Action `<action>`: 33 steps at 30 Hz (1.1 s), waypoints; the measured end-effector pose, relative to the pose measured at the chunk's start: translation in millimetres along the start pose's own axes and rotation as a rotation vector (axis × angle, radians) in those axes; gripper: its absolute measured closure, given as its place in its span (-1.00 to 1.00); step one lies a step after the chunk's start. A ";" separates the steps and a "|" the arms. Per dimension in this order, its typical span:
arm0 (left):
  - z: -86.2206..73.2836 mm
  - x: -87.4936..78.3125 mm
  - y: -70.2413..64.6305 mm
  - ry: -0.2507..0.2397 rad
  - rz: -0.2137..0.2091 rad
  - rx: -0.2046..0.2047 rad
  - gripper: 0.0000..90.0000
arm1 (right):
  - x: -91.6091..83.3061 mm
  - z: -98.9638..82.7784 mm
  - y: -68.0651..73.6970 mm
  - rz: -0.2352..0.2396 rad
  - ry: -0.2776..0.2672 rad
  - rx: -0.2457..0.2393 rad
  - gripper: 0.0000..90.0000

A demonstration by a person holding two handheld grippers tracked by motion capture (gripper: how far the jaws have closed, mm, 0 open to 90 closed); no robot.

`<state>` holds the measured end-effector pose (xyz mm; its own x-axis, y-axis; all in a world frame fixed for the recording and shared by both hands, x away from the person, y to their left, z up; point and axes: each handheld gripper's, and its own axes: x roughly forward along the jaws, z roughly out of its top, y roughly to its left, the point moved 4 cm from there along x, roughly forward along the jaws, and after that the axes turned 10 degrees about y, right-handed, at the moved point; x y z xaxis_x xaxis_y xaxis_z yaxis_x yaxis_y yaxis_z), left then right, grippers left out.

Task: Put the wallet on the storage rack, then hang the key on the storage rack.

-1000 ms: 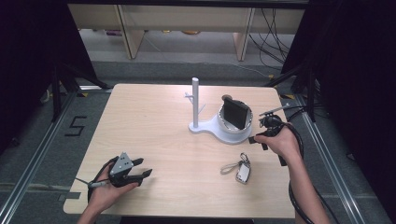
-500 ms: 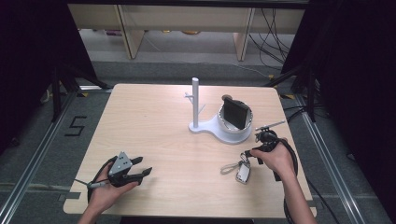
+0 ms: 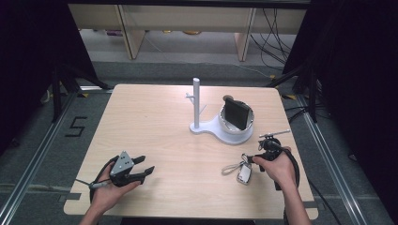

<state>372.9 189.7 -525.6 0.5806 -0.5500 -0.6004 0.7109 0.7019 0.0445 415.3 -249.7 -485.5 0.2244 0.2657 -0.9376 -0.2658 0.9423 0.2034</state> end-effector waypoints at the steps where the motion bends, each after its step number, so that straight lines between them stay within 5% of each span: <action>1: -0.1 -0.3 0.2 0.004 0.002 0.000 -0.03 | -0.4 -0.8 -1.1 0.000 0.000 -0.014 0.30; 6: 0.9 0.2 -1.0 -0.003 -0.001 -0.001 -0.03 | -1.0 -2.4 2.1 0.013 0.001 0.015 0.30; 7: 1.2 0.1 -1.5 -0.004 -0.002 -0.001 -0.03 | -1.8 -1.7 -3.4 -0.007 -0.003 -0.048 0.30; 10: 1.9 0.0 -2.2 -0.005 -0.003 0.004 -0.04 | -2.9 -1.8 7.3 0.022 0.035 0.072 0.40; 21: 2.3 -1.1 -1.6 -0.009 0.006 0.000 -0.04 | 5.5 2.8 11.1 0.032 0.094 0.135 0.51; 23: 1.5 -1.3 -2.4 -0.009 0.002 -0.002 -0.05 | 6.6 3.5 17.3 0.048 0.108 0.203 0.53; 25: 0.0 -1.2 -2.2 -0.009 0.001 -0.004 -0.05 | 9.2 4.7 13.5 0.051 0.119 0.145 0.55; 26: 0.0 -1.2 -2.2 -0.009 0.001 -0.004 -0.05 | 10.0 5.3 21.8 0.061 0.141 0.250 0.56; 28: -1.7 -1.8 -2.4 -0.009 -0.001 -0.009 -0.05 | 15.1 7.0 14.9 0.032 0.118 0.169 0.55; 29: -1.7 -1.8 -2.4 -0.009 -0.001 -0.009 -0.05 | 15.1 7.0 14.9 0.032 0.118 0.169 0.55; 30: -1.2 -1.7 -2.3 -0.019 -0.008 -0.006 -0.05 | 15.4 8.0 18.6 0.040 0.147 0.232 0.55; 33: -0.5 -2.2 -2.1 -0.021 -0.007 -0.009 -0.05 | 17.7 12.0 12.5 0.012 0.114 0.214 0.53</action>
<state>369.9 189.6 -524.8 0.5838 -0.5642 -0.5839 0.7113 0.7021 0.0328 427.2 -230.7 -496.2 0.1123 0.2637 -0.9580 -0.0606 0.9642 0.2583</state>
